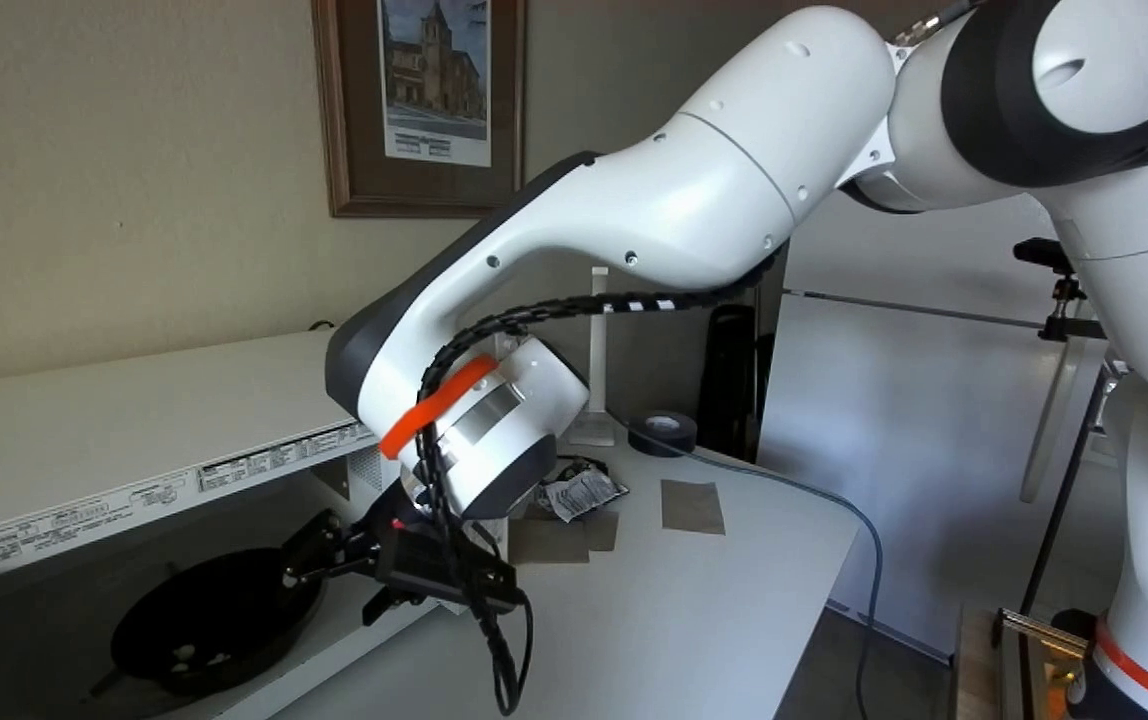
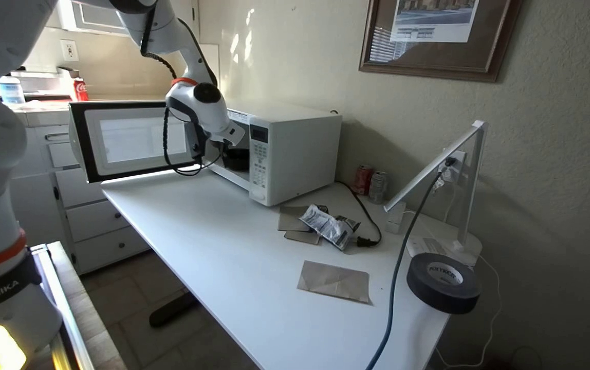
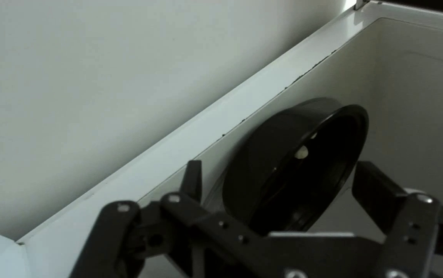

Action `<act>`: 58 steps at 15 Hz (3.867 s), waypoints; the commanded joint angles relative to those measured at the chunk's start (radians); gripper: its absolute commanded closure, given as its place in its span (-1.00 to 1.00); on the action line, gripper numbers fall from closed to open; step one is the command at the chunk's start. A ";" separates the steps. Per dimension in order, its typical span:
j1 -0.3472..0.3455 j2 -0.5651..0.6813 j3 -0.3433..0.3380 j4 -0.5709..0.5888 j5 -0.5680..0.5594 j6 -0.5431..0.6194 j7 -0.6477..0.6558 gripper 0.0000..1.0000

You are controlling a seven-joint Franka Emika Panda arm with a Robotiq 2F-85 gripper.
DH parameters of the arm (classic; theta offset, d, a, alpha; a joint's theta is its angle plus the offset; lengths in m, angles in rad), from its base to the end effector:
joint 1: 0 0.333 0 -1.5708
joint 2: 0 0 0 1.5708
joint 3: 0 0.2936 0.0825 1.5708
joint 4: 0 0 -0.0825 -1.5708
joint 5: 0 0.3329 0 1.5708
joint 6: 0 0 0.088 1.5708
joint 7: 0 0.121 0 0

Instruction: Press the open button to open the microwave, remove the black bowl and then put it on the countertop

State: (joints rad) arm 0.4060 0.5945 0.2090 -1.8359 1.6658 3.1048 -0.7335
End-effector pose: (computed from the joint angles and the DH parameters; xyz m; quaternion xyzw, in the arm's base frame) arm 0.5316 0.2627 0.2294 -0.9154 0.1774 -0.2087 0.2951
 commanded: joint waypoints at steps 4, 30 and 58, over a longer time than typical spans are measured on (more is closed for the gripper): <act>0.022 0.104 -0.024 0.148 0.210 0.000 -0.242 -0.91; 0.289 0.245 -0.375 0.316 0.741 -0.018 -0.500 0.96; -0.155 -0.113 0.118 -0.206 0.077 0.045 -0.249 0.97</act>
State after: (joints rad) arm 0.3147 0.5685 0.2731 -1.9053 1.8343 3.1906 -1.0302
